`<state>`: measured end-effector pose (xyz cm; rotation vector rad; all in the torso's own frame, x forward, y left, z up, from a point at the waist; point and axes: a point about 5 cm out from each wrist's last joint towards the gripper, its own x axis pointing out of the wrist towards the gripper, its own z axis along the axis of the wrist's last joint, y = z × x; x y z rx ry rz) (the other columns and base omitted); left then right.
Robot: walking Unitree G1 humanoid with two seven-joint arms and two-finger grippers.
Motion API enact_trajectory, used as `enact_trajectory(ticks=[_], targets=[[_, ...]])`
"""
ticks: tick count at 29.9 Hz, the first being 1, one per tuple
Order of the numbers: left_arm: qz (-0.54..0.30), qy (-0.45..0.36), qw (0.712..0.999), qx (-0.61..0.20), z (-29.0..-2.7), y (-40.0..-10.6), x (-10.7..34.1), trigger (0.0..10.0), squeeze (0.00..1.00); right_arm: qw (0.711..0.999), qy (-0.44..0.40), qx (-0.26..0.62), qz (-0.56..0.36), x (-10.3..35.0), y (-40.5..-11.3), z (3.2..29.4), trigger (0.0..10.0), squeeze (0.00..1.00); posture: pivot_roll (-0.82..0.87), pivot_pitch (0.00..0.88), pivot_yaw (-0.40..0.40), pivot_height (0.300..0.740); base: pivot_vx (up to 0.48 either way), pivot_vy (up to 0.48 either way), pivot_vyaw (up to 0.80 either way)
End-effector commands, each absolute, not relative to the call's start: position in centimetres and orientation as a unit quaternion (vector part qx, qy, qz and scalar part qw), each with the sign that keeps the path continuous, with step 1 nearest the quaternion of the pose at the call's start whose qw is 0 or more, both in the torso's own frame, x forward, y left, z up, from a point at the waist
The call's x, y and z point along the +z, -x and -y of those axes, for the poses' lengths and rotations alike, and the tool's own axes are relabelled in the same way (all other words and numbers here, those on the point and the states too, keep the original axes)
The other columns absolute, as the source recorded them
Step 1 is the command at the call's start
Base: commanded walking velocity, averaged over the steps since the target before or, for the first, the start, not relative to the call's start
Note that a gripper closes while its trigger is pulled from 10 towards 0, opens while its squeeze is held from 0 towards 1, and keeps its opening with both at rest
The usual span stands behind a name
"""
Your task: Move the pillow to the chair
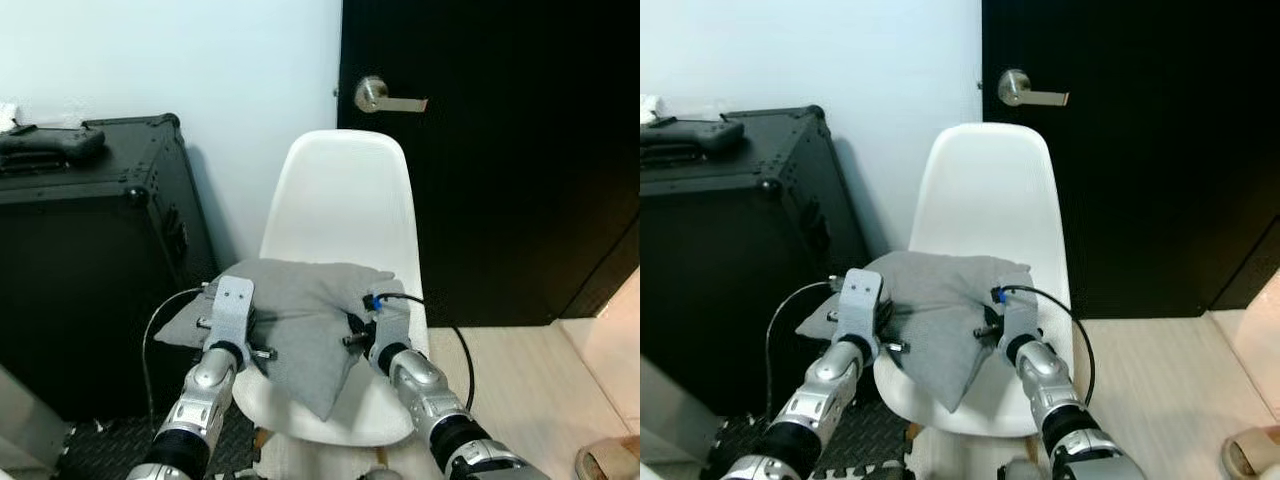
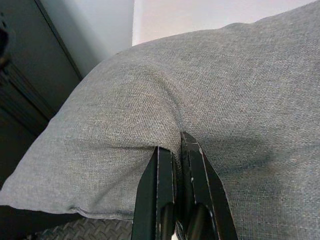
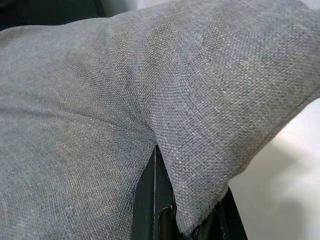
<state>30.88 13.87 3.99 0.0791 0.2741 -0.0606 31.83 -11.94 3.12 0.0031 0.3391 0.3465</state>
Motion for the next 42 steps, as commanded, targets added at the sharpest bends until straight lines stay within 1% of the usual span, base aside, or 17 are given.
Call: enact_trajectory(ticks=[1, 8, 9, 10, 11, 12, 14, 20, 22, 26, 27, 28, 29, 31, 34, 38, 42], targets=[[-0.117, -0.050, 0.992, 0.004, -16.2, -30.8, 4.4, 10.0, 0.00, 0.977, 0.013, 0.143, -0.158, 3.6, -32.3, 13.2, 10.0, 0.00, -0.05, 0.003, 0.010, 0.626, 0.000, 0.000, 0.00], [-0.133, -0.049, 0.990, 0.004, -16.3, -30.8, 4.1, 10.0, 0.00, 0.981, 0.019, 0.122, -0.152, 3.6, -32.2, 14.0, 10.0, 0.00, -0.06, 0.000, 0.003, 0.626, 0.000, 0.000, 0.00], [-0.136, -0.046, 0.990, 0.003, -16.3, -30.9, 4.1, 10.0, 0.00, 0.980, 0.015, 0.119, -0.157, 3.5, -32.2, 14.1, 10.0, 0.00, -0.06, 0.014, -0.008, 0.626, 0.000, 0.000, 0.00], [-0.138, -0.054, 0.989, -0.002, -16.2, -31.1, 4.1, 10.0, 0.00, 0.980, 0.007, 0.126, -0.152, 3.5, -32.2, 14.2, 10.0, 0.00, -0.06, 0.002, -0.007, 0.616, 0.000, 0.000, 0.00], [-0.138, -0.054, 0.989, -0.002, -16.2, -31.1, 4.1, 10.0, 0.00, 0.980, 0.007, 0.126, -0.152, 3.5, -32.2, 14.2, 10.0, 0.00, -0.06, 0.002, -0.007, 0.616, 0.000, 0.000, 0.00], [-0.140, -0.052, 0.989, 0.008, -16.5, -31.3, 4.3, 10.0, 0.00, 0.978, 0.020, 0.135, -0.157, 3.5, -32.1, 14.1, 10.0, 0.00, -0.08, 0.028, 0.009, 0.606, 0.000, 0.000, 0.00], [-0.143, -0.055, 0.988, 0.009, -16.5, -31.3, 4.3, 10.0, 0.00, 0.977, 0.029, 0.143, -0.155, 3.6, -32.2, 14.1, 10.0, 0.00, -0.08, 0.046, 0.010, 0.606, 0.000, 0.000, 0.00], [-0.148, -0.069, 0.987, 0.006, -16.3, -31.3, 4.2, 10.0, 0.00, 0.977, 0.035, 0.148, -0.151, 3.7, -32.2, 14.3, 10.0, 0.00, -0.08, 0.042, 0.006, 0.606, 0.000, 0.000, 0.00], [-0.159, -0.099, 0.982, 0.001, -15.7, -31.7, 4.2, 10.0, 0.00, 0.972, 0.037, 0.164, -0.166, 3.5, -32.2, 14.4, 10.0, 0.00, -0.07, 0.069, 0.008, 0.606, 0.000, 0.000, 0.00], [-0.161, -0.102, 0.982, -0.001, -15.5, -32.0, 4.3, 10.0, 0.00, 0.970, 0.044, 0.168, -0.170, 3.5, -32.3, 14.4, 10.0, 0.00, -0.07, 0.069, 0.008, 0.606, 0.000, 0.000, 0.00], [-0.158, -0.101, 0.982, -0.008, -14.8, -32.4, 4.6, 10.0, 0.00, 0.970, 0.057, 0.158, -0.178, 3.6, -32.5, 14.7, 10.0, 0.00, -0.07, 0.069, 0.002, 0.606, 0.000, 0.000, 0.00], [-0.151, -0.087, 0.985, -0.016, -13.9, -33.0, 5.2, 10.0, 0.00, 0.972, 0.052, 0.136, -0.183, 3.8, -32.9, 15.1, 10.0, 0.00, -0.07, 0.069, 0.006, 0.606, 0.000, 0.000, 0.00], [-0.151, -0.087, 0.985, -0.016, -13.9, -33.0, 5.2, 10.0, 0.00, 0.972, 0.052, 0.136, -0.183, 3.8, -32.9, 15.1, 10.0, 0.00, -0.07, 0.069, 0.006, 0.606, 0.000, 0.000, 0.00], [-0.130, -0.068, 0.989, -0.032, -12.2, -34.0, 6.5, 10.0, 0.00, 0.977, 0.033, 0.121, -0.175, 4.4, -33.5, 15.4, 10.0, 0.00, -0.08, 0.069, 0.011, 0.596, 0.000, 0.000, 0.00], [-0.129, -0.062, 0.989, -0.031, -11.7, -34.4, 6.8, 10.0, 0.00, 0.977, 0.030, 0.122, -0.172, 4.7, -33.7, 15.3, 10.0, 0.00, -0.09, 0.072, 0.018, 0.591, 0.000, 0.000, 0.00], [-0.131, -0.037, 0.991, -0.018, -10.5, -35.1, 7.7, 10.0, 0.00, 0.974, 0.045, 0.157, -0.157, 5.7, -34.4, 14.6, 10.0, 0.00, -0.09, 0.086, 0.022, 0.591, 0.000, 0.000, 0.00], [-0.138, -0.035, 0.990, -0.006, -10.3, -35.1, 7.6, 10.0, 0.00, 0.974, 0.032, 0.173, -0.143, 6.1, -34.5, 14.5, 10.0, 0.00, -0.09, 0.081, 0.022, 0.576, 0.000, 0.000, 0.00]])
